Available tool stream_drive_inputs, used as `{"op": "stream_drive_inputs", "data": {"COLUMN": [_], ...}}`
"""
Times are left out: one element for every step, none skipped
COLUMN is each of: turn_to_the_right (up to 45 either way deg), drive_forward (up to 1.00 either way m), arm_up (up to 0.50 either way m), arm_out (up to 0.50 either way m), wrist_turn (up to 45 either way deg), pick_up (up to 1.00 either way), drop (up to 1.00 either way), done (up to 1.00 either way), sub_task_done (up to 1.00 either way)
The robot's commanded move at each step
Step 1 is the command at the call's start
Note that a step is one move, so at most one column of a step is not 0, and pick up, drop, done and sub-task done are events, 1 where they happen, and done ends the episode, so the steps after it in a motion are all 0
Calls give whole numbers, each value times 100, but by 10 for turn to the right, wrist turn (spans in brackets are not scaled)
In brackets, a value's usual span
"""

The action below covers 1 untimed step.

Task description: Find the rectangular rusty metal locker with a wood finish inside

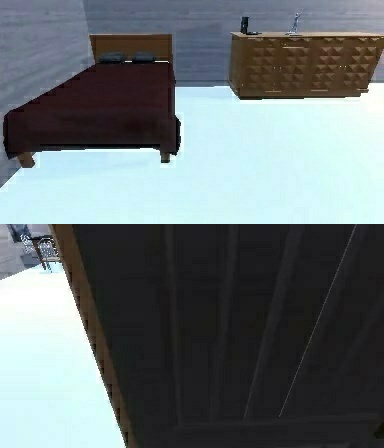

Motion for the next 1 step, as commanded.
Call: {"op": "stream_drive_inputs", "data": {"turn_to_the_right": [0], "drive_forward": [20], "arm_up": [0], "arm_out": [0], "wrist_turn": [0], "pick_up": [0], "drop": [0], "done": [0], "sub_task_done": [0]}}
